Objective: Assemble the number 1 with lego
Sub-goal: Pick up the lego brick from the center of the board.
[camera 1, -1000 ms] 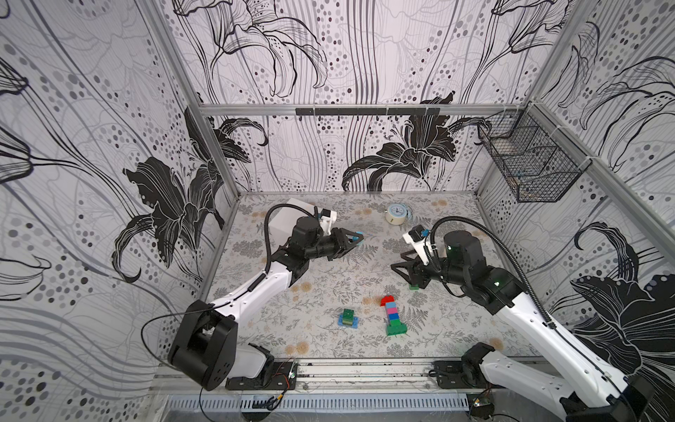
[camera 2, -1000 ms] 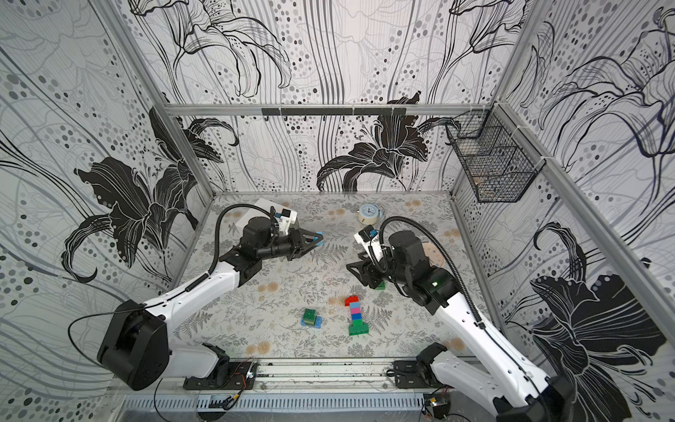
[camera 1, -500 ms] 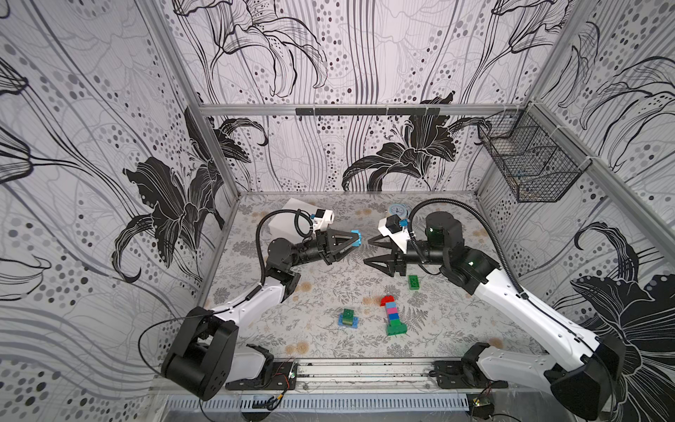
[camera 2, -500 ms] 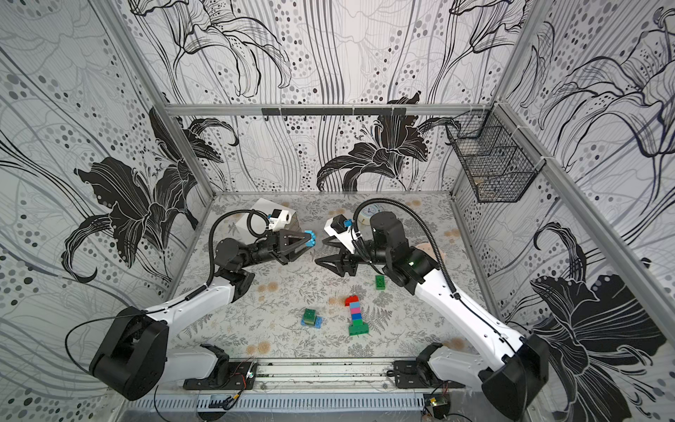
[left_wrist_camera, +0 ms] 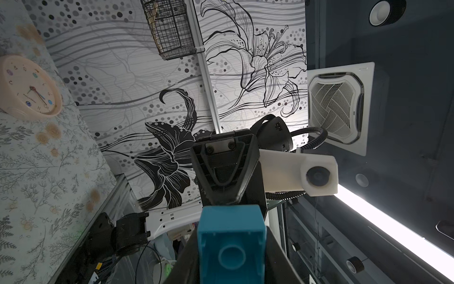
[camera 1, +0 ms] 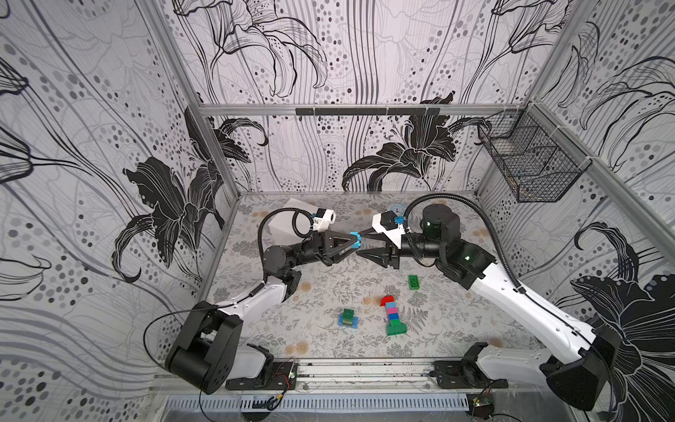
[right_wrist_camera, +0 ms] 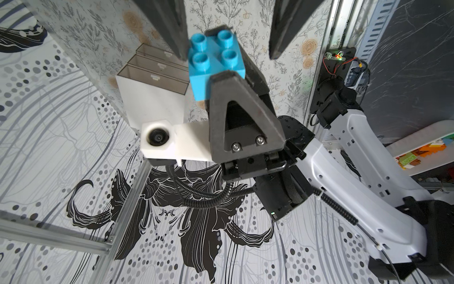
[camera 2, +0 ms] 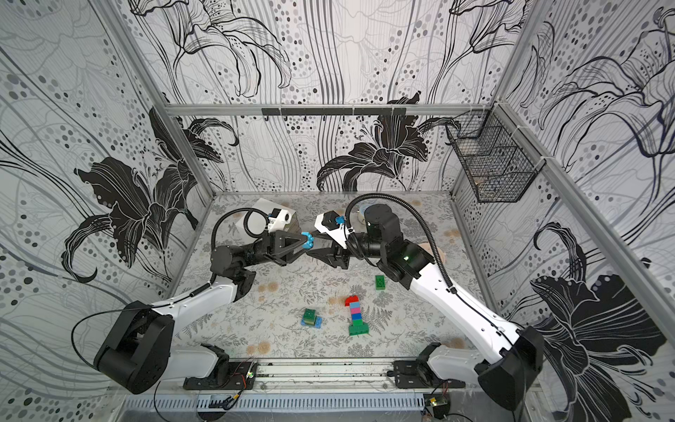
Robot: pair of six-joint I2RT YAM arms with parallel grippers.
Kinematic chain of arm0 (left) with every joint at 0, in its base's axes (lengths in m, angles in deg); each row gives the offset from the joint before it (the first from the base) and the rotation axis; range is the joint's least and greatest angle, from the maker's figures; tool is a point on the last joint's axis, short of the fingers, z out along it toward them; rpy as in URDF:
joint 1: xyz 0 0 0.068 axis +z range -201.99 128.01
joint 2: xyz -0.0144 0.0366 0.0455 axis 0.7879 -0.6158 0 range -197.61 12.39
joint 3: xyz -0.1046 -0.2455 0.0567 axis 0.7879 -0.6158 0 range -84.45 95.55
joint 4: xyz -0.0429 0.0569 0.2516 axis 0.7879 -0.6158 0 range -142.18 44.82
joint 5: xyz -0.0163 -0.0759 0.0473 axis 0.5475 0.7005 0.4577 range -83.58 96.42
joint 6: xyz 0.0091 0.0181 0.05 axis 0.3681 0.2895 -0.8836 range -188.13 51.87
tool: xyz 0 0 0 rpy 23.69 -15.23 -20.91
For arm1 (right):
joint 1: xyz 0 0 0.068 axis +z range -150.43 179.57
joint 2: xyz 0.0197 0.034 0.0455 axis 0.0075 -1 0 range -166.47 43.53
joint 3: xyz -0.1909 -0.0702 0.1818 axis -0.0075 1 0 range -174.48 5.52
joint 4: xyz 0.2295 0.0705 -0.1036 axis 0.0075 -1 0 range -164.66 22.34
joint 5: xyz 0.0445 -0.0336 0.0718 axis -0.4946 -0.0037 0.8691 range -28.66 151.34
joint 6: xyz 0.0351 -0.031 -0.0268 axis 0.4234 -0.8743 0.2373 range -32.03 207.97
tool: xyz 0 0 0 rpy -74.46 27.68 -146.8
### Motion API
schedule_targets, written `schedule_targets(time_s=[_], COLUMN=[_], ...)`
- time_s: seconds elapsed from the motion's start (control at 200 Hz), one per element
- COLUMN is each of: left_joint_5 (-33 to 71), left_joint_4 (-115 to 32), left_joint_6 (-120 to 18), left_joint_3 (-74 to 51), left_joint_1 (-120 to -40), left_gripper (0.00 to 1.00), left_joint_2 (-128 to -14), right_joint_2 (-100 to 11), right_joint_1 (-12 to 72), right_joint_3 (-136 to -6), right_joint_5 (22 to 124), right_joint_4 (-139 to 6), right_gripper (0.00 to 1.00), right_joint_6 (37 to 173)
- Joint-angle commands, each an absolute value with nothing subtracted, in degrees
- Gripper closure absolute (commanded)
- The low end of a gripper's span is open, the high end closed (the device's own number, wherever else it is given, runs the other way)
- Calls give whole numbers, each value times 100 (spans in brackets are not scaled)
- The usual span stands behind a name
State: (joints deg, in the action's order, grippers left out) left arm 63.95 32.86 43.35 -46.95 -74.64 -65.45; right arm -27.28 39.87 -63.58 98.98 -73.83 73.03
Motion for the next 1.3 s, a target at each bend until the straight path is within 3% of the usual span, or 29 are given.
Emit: schedule_targets(time_s=[0.0,0.18,0.355,0.521,0.626,0.996,1.076,1.182,1.292], left_joint_5=[6513,6486,6447,6359,6340,6302,6310,6337,6346], left_joint_4=[3647,3647,3645,3647,3642,3646,3646,3647,3646], left_joint_6=[4371,4367,4364,4353,4340,4346,4352,4357,4366], left_joint_3=[-4674,-4683,-4698,-4736,-4751,-4788,-4771,-4744,-4744], left_joint_1=[-7554,-7580,-7587,-7589,-7589,-7597,-7598,-7598,-7598], left_gripper=[100,100,100,100,100,100,100,100,100], left_joint_2=[-6561,-6572,-6582,-6599,-6609,-6616,-6592,-6579,-6583], right_joint_2=[-2869,-2941,-2935,-2802,-2656,-2658,-2726,-2780,-2802], right_joint_1=[4127,4184,4194,4194,4194,4194,4194,4194,4194], right_joint_3=[-6523,-6539,-6524,-6383,-6252,-6196,-6266,-6295,-6312], right_joint_5=[9823,9711,9719,9596,9479,9603,9599,9570,9548], right_joint_4=[-7127,-7029,-7024,-7032,-7033,-7033,-7109,-7135,-7141], right_gripper=[50,51,60,48,47,66,67,59,65], right_joint_6=[7153,7070,7030,6962,6879,6994,6994,6996,6979])
